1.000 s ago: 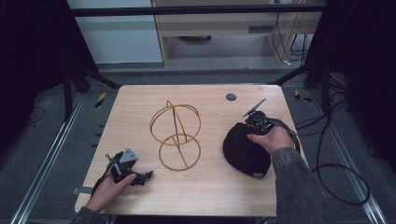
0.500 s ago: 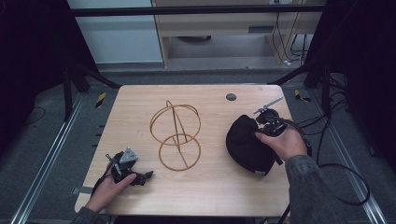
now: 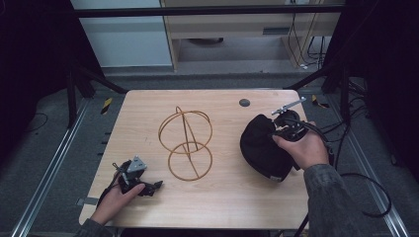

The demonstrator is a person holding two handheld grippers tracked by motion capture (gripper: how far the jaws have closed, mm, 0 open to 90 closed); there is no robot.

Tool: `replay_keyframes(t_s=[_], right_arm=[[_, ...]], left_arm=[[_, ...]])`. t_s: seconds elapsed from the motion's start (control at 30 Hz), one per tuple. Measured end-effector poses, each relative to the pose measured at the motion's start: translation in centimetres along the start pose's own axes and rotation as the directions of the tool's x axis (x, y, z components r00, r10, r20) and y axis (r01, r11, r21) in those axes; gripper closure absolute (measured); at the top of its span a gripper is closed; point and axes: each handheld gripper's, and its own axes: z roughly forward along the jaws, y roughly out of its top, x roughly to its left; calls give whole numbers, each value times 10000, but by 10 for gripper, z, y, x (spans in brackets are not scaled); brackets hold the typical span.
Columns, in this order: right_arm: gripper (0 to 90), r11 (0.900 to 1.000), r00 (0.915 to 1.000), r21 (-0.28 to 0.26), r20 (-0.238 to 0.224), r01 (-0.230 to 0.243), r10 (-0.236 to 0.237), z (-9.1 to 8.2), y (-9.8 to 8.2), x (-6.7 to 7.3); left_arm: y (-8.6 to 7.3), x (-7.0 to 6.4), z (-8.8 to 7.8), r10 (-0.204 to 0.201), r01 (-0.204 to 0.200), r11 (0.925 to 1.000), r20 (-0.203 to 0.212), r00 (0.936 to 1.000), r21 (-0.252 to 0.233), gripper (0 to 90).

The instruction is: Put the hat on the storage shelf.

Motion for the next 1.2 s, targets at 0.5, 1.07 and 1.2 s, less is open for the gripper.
replay_keyframes(t_s=[0.5,1.07,1.2], right_arm=[[782,9987,9997,-491,228,-121,132,-23,10,4],[784,9879,9997,-1546,-142,150,-174,-57,25,15],[784,9843,9994,-1757,-277,143,-194,-62,27,15]], left_arm=[[1,0,0,11,-12,10000,38,10000,21,0],[1,0,0,-6,6,10000,-23,10000,16,0],[1,0,0,-6,6,10000,-19,10000,18,0]])
